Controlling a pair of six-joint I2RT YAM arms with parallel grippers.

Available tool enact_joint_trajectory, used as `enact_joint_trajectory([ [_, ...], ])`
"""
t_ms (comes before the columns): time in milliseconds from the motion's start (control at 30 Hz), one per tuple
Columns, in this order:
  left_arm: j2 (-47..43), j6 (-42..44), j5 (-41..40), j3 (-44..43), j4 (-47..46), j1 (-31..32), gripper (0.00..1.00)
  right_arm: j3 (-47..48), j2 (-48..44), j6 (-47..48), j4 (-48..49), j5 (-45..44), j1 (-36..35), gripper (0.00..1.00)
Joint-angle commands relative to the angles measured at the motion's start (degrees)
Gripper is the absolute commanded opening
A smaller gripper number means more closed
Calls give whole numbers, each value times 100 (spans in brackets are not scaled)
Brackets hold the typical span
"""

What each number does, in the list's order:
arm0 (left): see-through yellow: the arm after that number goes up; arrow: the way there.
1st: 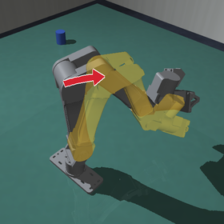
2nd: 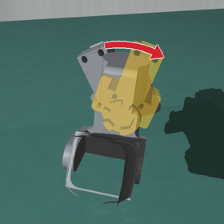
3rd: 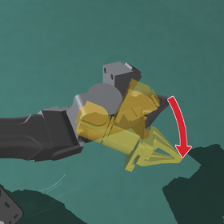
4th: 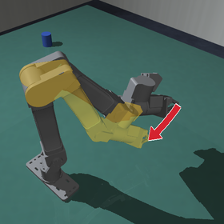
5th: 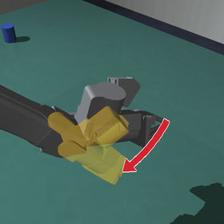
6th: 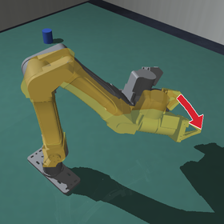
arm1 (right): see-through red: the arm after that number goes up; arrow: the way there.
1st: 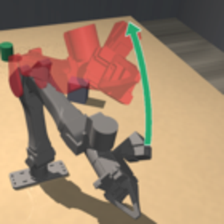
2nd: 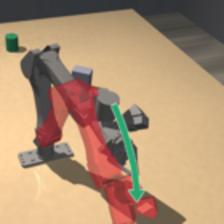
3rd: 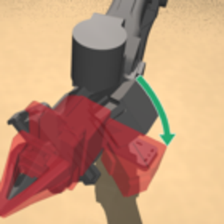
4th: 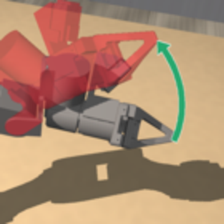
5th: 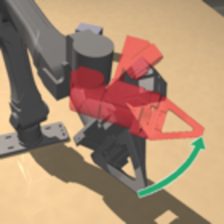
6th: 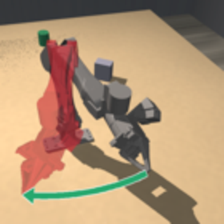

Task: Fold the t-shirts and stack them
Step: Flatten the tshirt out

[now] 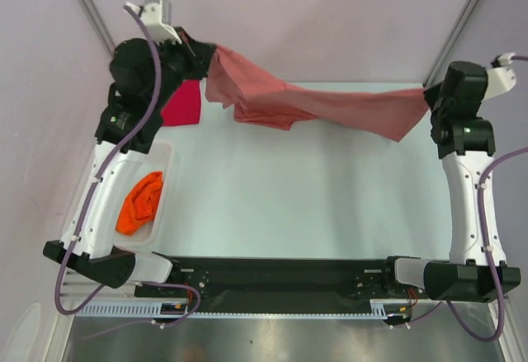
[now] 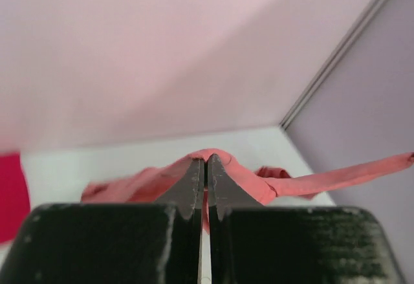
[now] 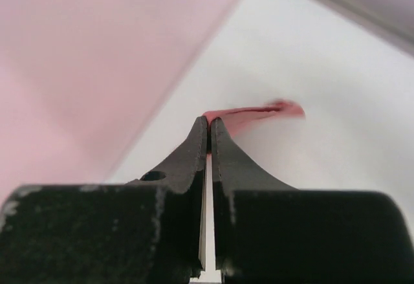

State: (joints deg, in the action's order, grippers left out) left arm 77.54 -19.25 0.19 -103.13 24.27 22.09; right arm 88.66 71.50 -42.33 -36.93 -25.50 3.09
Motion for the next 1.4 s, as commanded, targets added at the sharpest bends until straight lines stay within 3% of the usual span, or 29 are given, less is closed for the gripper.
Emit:
enact_joint_trajectory([
  [0, -81, 404, 587, -1172, -863, -29, 0, 704, -444, 400, 773, -553, 33, 0],
  [267, -450, 202, 869, -2886, -766, -29, 0, 1399, -1516, 1199, 1968, -483, 33, 0],
  [533, -995, -44, 738, -3099, -942, -29, 0, 1637, -2228, 1340, 2076, -289, -80, 0],
  [733, -741, 122, 430, -2950, -1065, -29, 0, 1199, -2167, 1473, 2005, -614, -239, 0],
  [833, -451, 289, 316, -2582, -1126, -29, 0, 681, -2106, 1490, 2119, -825, -239, 0],
  [1067, 24, 299, 184, -448, -2110, -345, 0, -1104, -1702, 1499, 3057, -1203, -213, 0],
  [1200, 717, 97, 254, 152, -2653, -556, 0, -2105, -1105, 1604, 3630, -1124, -20, 0],
  [1367, 2315, -412, 237, 435, -3305, -767, 0, -2441, 388, 1561, 4595, -852, 244, 0],
])
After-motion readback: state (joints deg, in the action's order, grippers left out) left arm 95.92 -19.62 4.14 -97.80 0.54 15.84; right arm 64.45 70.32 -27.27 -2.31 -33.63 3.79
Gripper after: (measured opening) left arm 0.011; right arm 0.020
